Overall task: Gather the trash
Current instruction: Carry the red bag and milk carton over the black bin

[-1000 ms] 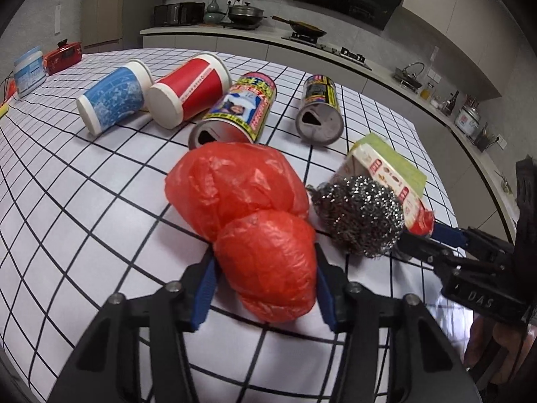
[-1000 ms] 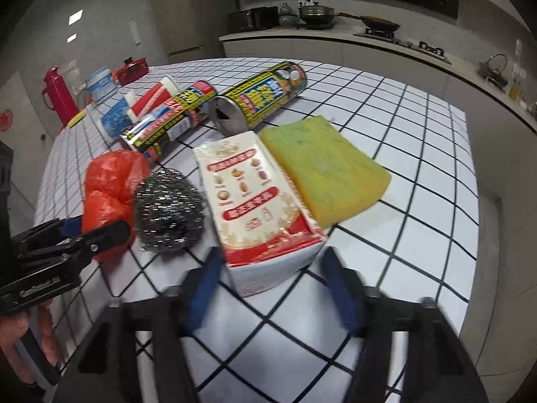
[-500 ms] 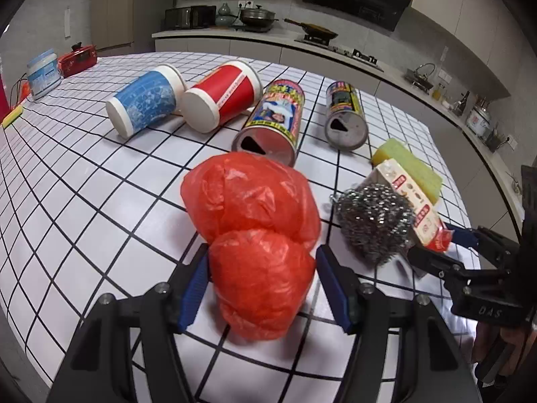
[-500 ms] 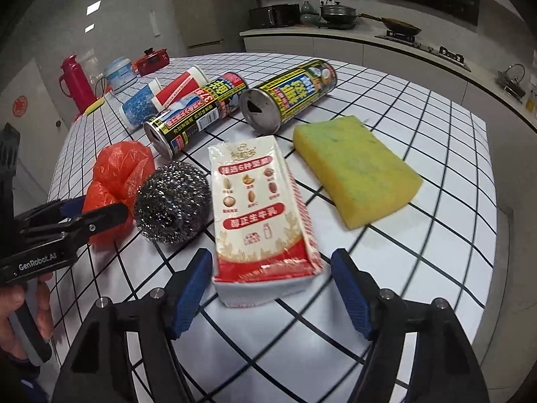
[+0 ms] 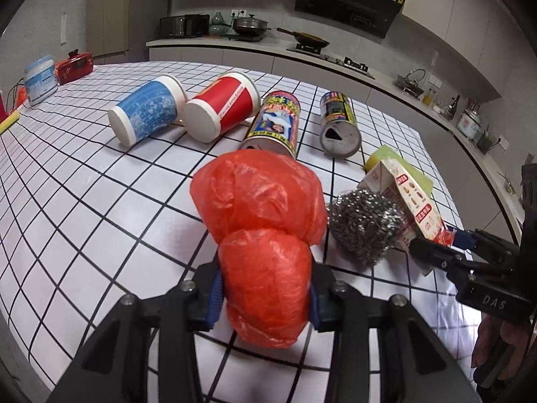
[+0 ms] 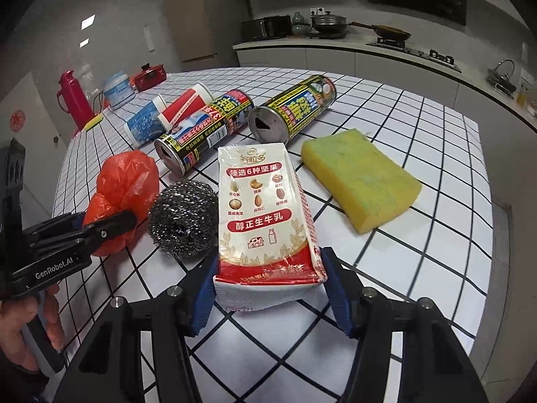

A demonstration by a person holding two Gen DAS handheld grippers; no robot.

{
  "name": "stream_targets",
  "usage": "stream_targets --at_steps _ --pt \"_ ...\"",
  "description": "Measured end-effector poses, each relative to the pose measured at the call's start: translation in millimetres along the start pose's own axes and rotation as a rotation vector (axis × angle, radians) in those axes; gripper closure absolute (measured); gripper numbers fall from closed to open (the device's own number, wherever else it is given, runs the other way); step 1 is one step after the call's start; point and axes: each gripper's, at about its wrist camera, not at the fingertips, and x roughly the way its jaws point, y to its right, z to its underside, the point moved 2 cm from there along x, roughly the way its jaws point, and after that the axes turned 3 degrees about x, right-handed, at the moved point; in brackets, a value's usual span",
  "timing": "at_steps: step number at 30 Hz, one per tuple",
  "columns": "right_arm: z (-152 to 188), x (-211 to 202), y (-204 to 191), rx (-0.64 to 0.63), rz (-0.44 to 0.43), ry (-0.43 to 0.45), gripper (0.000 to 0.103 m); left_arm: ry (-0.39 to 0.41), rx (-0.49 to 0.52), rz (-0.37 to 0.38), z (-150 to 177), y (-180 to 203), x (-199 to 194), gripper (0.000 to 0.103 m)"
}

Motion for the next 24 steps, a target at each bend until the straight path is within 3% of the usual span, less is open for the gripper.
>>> stream_targets --at_steps 24 --pt "53 -104 28 0.070 0.076 0.084 0.043 0.054 0.078 0.084 25 76 -49 0.062"
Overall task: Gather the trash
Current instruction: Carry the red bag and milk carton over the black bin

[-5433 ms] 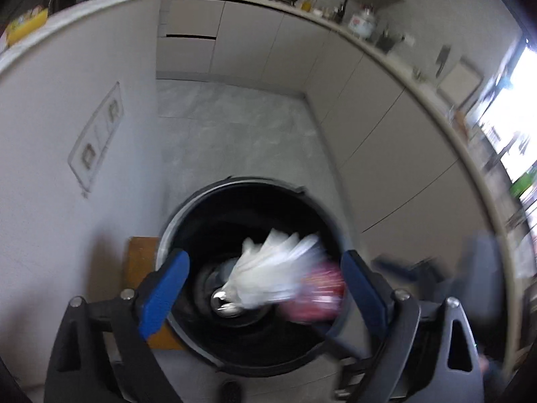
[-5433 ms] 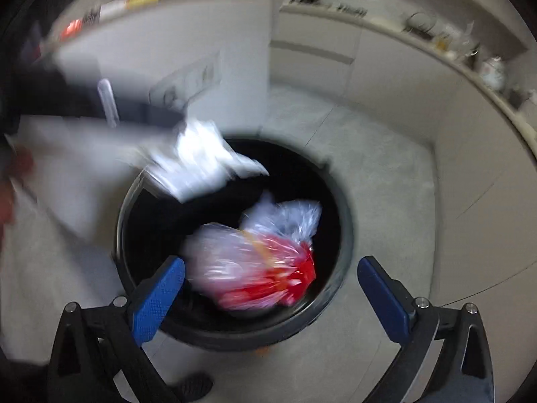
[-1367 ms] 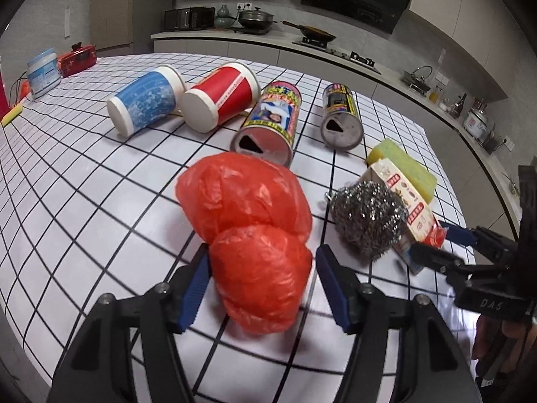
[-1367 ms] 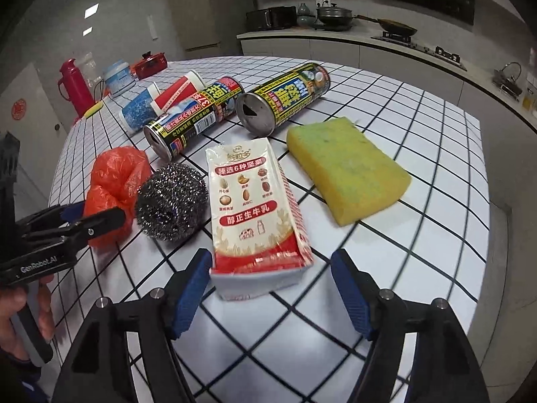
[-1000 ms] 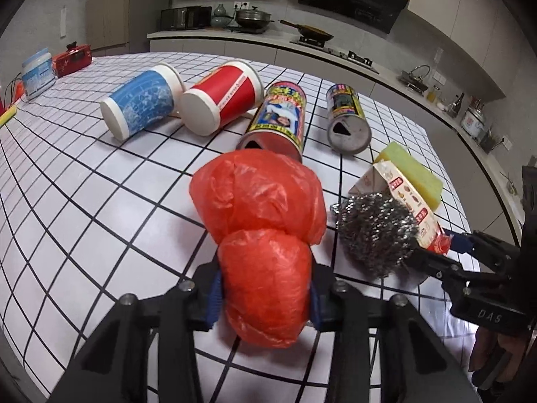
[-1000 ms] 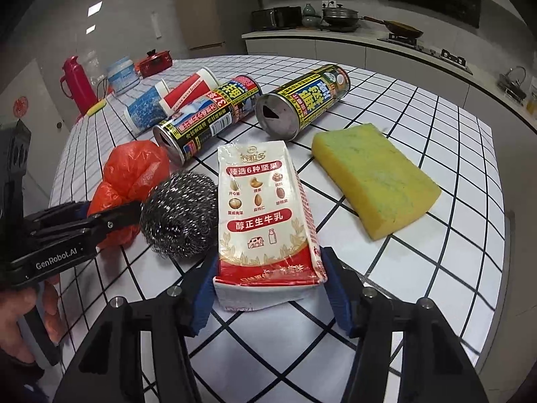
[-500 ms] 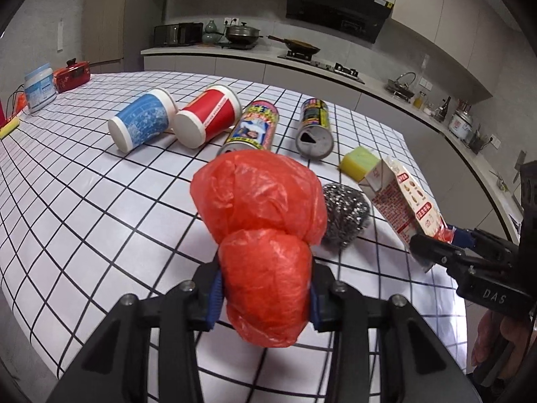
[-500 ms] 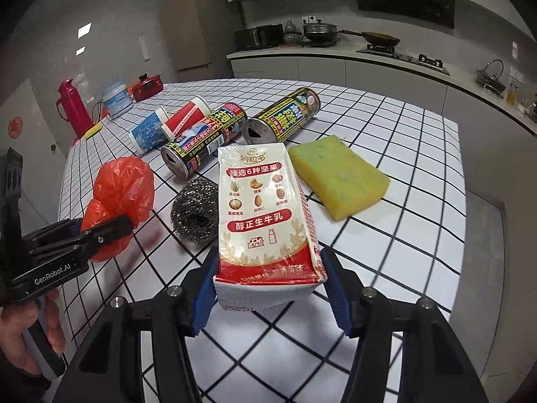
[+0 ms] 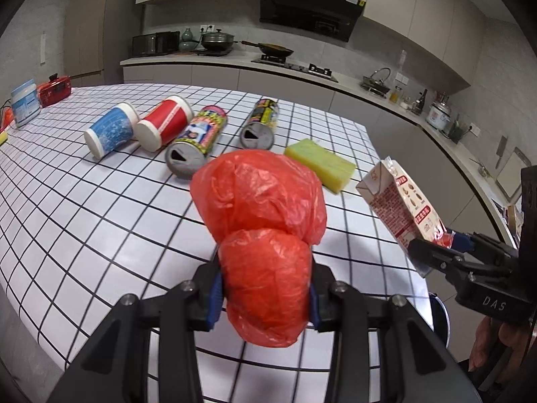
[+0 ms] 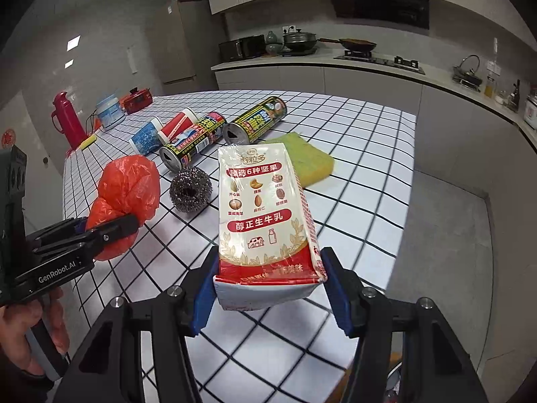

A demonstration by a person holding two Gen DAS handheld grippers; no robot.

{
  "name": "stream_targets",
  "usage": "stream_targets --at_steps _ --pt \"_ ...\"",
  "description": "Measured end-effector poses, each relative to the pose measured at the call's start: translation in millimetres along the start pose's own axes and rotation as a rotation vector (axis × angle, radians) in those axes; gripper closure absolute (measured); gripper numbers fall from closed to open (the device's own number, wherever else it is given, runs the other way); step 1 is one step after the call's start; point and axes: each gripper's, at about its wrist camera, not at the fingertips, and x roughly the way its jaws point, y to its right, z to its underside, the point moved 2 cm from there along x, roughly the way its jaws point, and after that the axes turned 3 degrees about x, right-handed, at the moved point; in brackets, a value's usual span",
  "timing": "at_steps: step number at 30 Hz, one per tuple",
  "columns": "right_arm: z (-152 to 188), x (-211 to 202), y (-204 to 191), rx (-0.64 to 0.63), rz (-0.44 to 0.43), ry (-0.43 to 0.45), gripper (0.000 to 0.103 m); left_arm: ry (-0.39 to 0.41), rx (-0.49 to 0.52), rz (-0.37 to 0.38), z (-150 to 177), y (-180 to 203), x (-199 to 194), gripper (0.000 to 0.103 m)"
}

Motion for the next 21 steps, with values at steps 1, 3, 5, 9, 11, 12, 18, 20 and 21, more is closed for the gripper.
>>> stream_targets --at_steps 1,3,5,9,11,12,18,20,21 --pt "3 -4 2 0.004 0.005 0.001 0.043 0.000 0.007 0.004 1 5 -1 0.062" --pt "8 -12 6 0.016 0.012 0.005 0.043 0.000 0.017 0.012 3 13 -3 0.062" --pt "14 -21 11 0.025 0.022 0.009 0.043 0.003 0.029 0.018 5 21 -5 0.062" --pt "23 -36 18 0.038 0.037 0.018 0.043 -0.002 0.045 0.031 11 34 -7 0.062" --pt "28 -41 22 0.050 0.043 0.021 0.043 -0.004 0.052 0.039 13 40 -7 0.062" --pt "30 -44 25 0.054 0.048 0.022 0.043 -0.003 0.054 0.041 14 43 -7 0.062" --pt "41 -62 41 0.076 0.076 0.028 0.043 -0.003 0.080 0.063 18 67 -10 0.062" --pt "44 -70 48 0.087 0.087 0.033 0.043 -0.004 0.094 0.073 19 77 -10 0.062" --pt "46 -72 51 0.091 0.091 0.034 0.043 -0.004 0.099 0.077 20 82 -11 0.062"
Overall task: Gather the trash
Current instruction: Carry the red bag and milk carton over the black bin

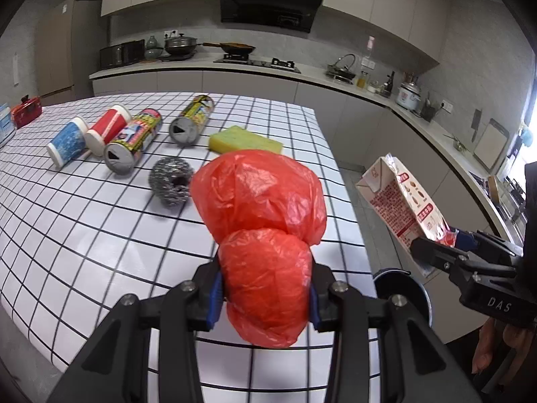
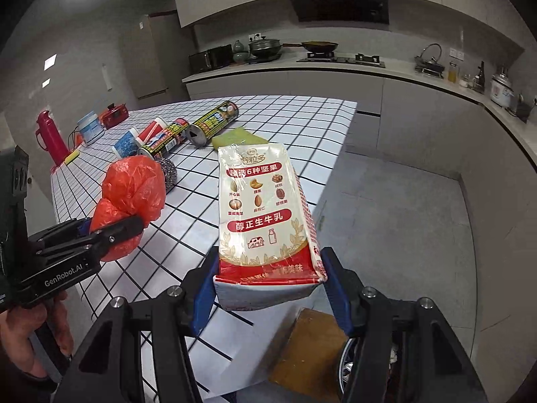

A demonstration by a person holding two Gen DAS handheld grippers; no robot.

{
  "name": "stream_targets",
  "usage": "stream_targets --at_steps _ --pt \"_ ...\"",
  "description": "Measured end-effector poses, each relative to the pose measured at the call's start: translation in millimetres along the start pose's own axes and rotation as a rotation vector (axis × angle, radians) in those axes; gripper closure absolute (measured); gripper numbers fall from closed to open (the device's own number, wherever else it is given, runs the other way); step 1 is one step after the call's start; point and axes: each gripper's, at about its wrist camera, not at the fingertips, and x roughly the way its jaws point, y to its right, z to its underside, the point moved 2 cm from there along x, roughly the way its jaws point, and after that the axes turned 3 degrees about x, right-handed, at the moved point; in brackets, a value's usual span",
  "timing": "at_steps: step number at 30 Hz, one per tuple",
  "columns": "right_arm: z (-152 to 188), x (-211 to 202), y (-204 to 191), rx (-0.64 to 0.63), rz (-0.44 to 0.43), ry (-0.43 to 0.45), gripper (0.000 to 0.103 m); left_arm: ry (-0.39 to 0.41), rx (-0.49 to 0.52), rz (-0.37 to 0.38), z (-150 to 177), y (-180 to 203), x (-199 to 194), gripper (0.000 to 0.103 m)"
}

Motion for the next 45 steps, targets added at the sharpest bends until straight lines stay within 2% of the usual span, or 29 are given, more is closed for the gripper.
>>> stream_targets --at_steps 8,17,28,34,45 --pt "14 -28 38 0.041 0.053 0.016 0.043 -0.004 0.054 0.050 0 46 4 0.062" --pt "43 -66 98 0.112 0.136 0.021 0.043 -0.017 0.116 0.129 6 109 12 0.062" --pt "99 -96 181 0.195 0.222 -0.022 0.043 -0.077 0.167 0.220 40 192 31 0.062" --pt "134 -89 219 0.205 0.236 -0.083 0.043 -0.118 0.174 0.234 61 221 48 0.062" --pt "188 -40 264 0.126 0.177 -0.201 0.043 -0.232 0.152 0.206 111 251 95 0.062"
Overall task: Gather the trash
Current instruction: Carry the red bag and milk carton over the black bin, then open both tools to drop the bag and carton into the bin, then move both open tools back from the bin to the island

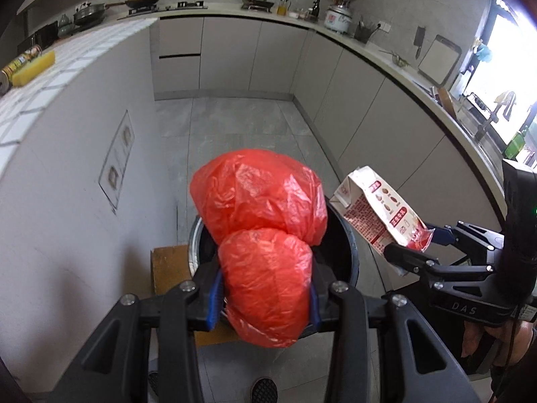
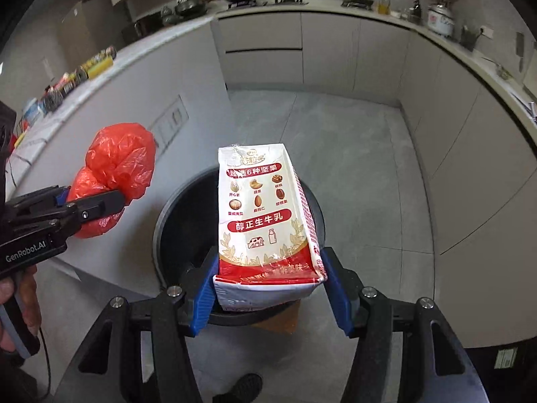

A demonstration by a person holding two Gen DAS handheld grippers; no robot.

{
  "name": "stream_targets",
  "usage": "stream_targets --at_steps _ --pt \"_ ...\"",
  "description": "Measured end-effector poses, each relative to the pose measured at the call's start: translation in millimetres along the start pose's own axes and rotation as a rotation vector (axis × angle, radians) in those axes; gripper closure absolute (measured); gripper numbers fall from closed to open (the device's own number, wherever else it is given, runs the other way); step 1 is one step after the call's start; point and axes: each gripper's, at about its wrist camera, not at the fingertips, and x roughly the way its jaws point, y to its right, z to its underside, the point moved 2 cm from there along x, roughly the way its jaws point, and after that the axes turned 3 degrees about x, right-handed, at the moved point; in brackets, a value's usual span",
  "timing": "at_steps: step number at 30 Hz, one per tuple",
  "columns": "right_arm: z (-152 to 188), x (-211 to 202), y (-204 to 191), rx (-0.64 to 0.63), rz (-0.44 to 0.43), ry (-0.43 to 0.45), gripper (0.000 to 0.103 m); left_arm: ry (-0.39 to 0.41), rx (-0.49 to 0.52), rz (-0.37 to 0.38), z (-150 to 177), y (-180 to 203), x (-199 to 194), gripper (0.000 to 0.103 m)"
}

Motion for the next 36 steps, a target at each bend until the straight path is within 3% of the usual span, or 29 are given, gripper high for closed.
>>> stream_targets --at_steps 15,17,18,19,20,22,28,36 --pt "-8 70 19 -0.082 -0.057 -0.068 0.042 -0.071 -0.078 -0.030 10 6 60 0.062" --pt "-8 79 17 -0.108 -0.081 -0.082 0.041 -0.082 -0.102 -0.013 12 7 66 0.057" --pt "-6 86 12 -0.152 -0.090 -0.079 0.028 -0.088 -0.110 -0.046 12 6 68 0.044" --pt "-6 92 8 -0.179 -0.055 -0.080 0.010 -0.084 -0.135 -0.092 11 1 65 0.024" --pt "-1 99 7 -0.205 0.007 -0.096 0.010 -0.052 -0.165 -0.088 8 -5 56 0.020" --pt "2 98 7 -0.208 -0.012 -0.089 0.010 -0.020 -0.188 -0.104 3 -11 43 0.017" --pt "-8 78 9 -0.158 -0.047 -0.063 0.010 0.012 -0.129 -0.141 -10 -5 18 0.017" --pt "-23 52 4 -0.113 -0.048 -0.048 0.010 0.032 -0.101 -0.136 -22 -1 1 0.017"
